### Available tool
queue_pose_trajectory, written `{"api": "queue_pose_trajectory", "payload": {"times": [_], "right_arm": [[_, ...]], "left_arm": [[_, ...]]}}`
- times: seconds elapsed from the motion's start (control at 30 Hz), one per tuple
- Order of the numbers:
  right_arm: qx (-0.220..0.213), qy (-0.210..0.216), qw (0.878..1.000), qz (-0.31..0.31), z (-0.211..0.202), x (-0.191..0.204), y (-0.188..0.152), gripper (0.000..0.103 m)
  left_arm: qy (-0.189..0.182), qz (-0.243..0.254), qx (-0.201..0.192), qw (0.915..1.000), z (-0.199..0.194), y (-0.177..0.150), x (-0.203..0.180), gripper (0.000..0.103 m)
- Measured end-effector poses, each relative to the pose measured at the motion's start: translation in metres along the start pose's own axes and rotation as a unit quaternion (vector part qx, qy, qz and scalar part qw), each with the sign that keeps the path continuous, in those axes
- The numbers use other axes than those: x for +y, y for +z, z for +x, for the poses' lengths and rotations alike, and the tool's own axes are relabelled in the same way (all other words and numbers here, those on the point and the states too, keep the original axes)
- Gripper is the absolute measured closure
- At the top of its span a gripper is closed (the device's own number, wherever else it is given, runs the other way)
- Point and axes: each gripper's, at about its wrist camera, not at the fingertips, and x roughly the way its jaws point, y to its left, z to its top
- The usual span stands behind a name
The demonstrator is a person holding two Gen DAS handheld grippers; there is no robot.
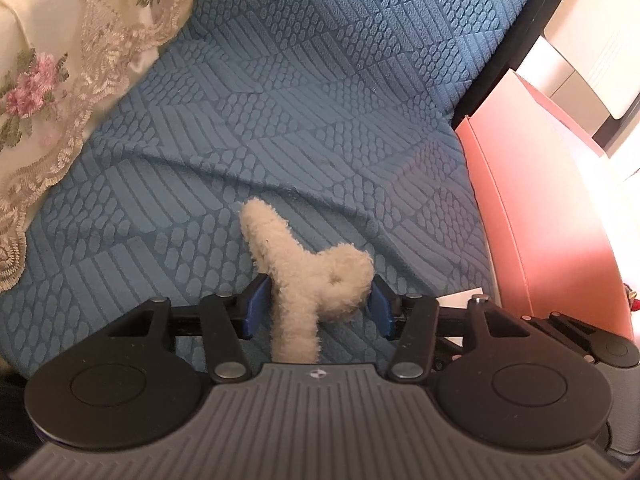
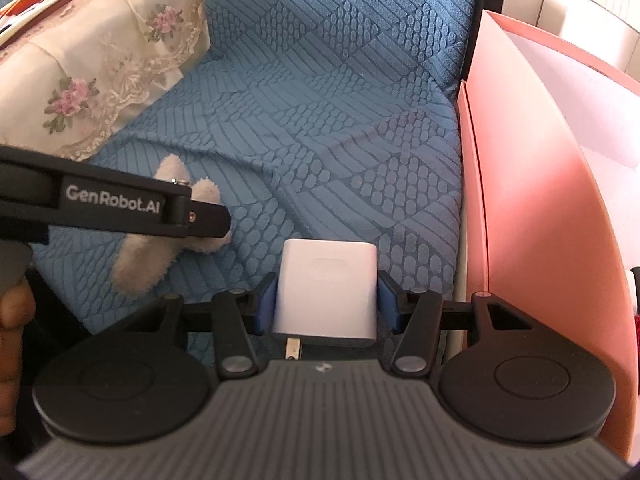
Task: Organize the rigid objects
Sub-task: 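Carry the plush toy and charger cube over the pink box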
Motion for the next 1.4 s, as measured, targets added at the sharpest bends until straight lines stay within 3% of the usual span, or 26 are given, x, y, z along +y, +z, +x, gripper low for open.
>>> {"api": "queue_pose_trajectory", "payload": {"times": [0.37,0.53,0.8,1.2,1.4], "right_arm": [[-0.030,0.034,0.999,0.017,-0.045,-0.016,0.012,0.048],[-0.033,0.048,0.998,0.017,-0.069,-0.021,0.016,0.048],[-0.051,0.033,0.998,0.025,-0.109,-0.051,0.035,0.048],[-0.117,0.011,0.992,0.045,-0.184,-0.112,0.069,0.048],[-0.128,-0.011,0.990,0.063,-0.202,-0.150,0.065,0.048]], "left_arm": [[-0.018,-0.004,-0.021,0.9996,-0.042,-0.004,-0.011,0.047],[-0.055,-0.013,-0.025,0.9981,-0.064,0.004,-0.024,0.047],[-0.074,0.015,-0.055,0.9956,-0.098,0.030,-0.068,0.047],[-0.123,0.051,-0.112,0.9847,-0.157,0.061,-0.155,0.047],[-0.139,0.064,-0.113,0.9818,-0.153,0.061,-0.200,0.047]]}}
